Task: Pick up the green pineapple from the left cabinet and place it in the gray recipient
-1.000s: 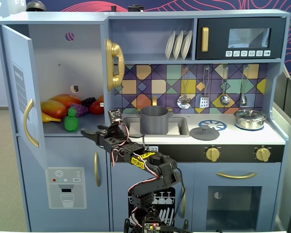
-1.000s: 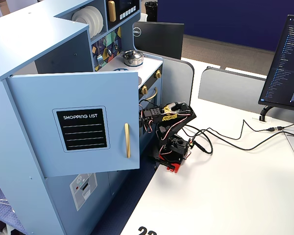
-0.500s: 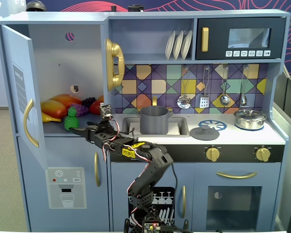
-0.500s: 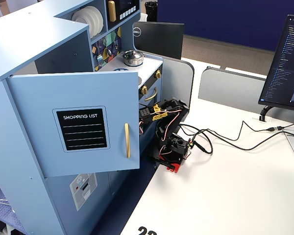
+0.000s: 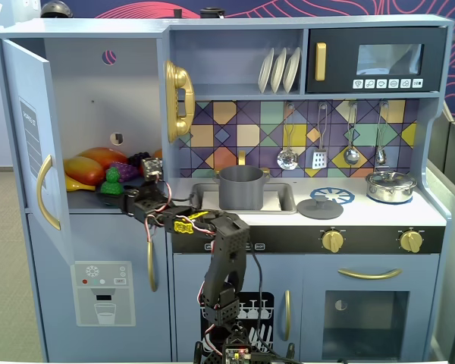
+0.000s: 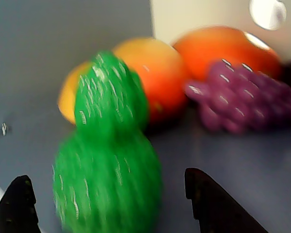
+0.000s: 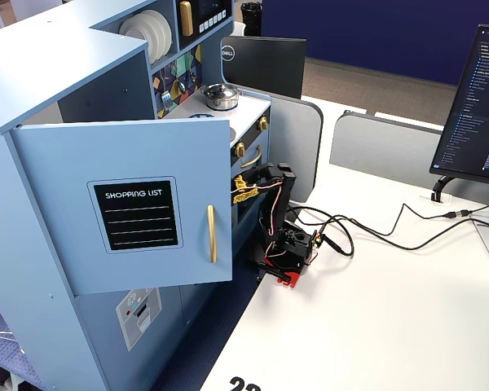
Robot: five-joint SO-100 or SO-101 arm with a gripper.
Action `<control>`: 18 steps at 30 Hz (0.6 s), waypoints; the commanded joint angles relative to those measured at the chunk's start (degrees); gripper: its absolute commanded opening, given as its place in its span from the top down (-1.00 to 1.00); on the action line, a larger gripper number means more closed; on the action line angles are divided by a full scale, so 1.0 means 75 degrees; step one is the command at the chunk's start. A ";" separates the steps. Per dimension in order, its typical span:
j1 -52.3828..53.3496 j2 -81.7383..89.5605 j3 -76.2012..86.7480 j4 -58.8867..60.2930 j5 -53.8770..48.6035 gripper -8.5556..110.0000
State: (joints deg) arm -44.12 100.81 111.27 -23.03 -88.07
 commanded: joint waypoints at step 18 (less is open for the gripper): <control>-0.0328 0.6410 0.3891 -0.1172 -0.1125 0.86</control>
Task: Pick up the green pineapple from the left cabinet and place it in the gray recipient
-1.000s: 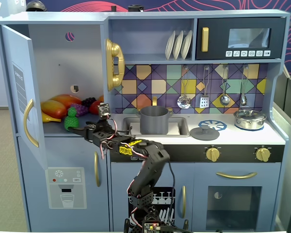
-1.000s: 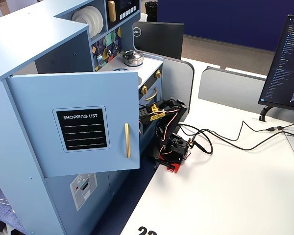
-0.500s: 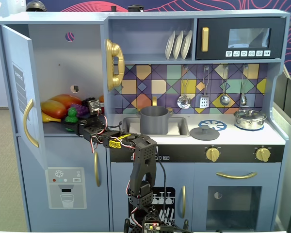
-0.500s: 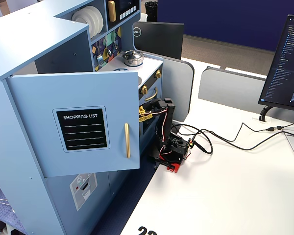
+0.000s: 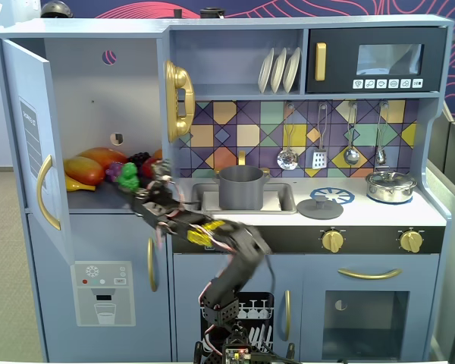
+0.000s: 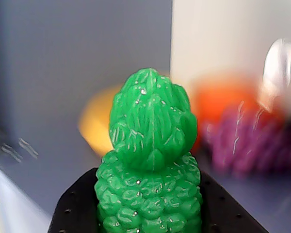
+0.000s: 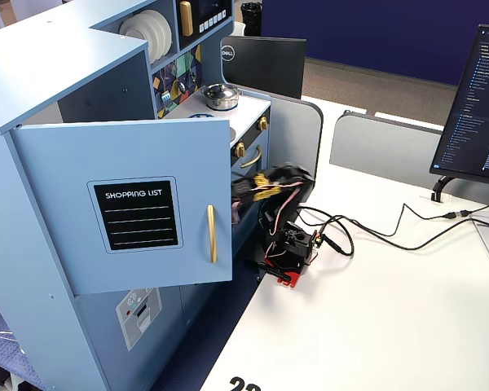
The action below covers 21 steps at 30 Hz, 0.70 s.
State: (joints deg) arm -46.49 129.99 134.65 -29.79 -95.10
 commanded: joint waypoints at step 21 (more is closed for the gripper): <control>0.6047 0.3469 -0.1207 0.4055 0.0891 0.86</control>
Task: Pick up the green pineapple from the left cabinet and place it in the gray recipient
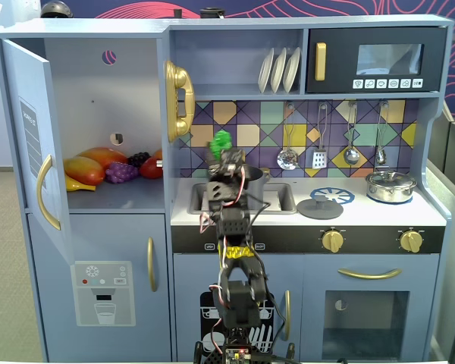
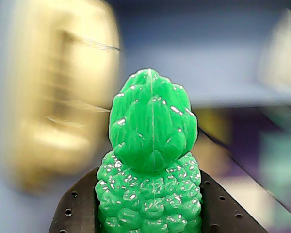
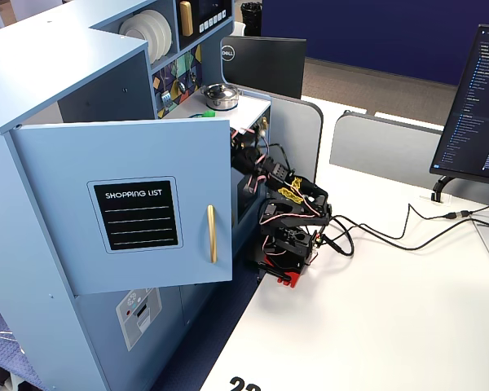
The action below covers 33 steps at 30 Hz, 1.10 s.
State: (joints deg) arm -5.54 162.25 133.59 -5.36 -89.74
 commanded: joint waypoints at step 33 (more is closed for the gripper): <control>0.0785 0.0340 -0.1652 0.8719 -0.1113 0.71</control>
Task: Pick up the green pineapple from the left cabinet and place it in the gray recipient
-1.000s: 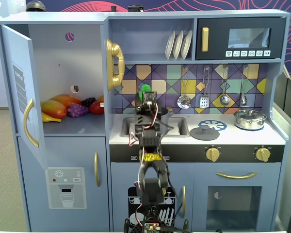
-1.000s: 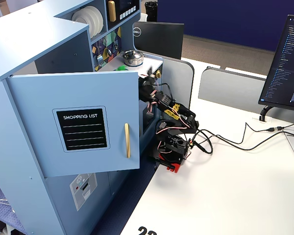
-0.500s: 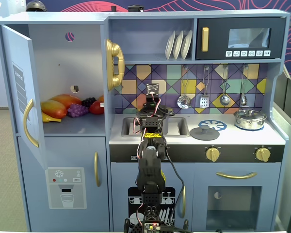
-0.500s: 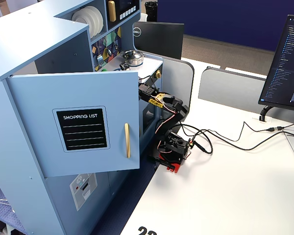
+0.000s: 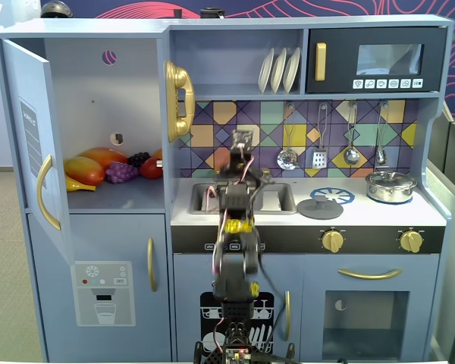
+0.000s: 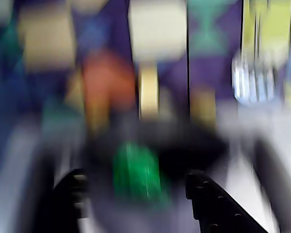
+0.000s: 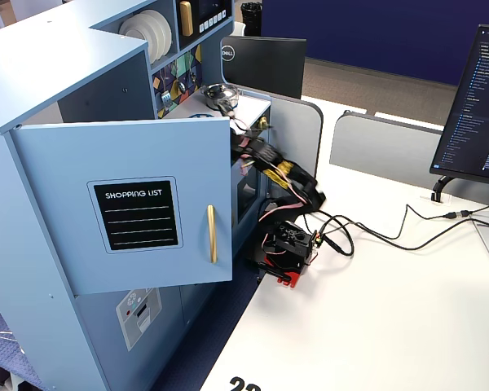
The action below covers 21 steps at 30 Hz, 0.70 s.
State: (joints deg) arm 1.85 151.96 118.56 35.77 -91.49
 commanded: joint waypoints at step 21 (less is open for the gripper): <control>-0.0328 0.4008 0.7125 0.5332 0.0609 0.86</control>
State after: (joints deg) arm 0.97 181.41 172.09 71.28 -87.71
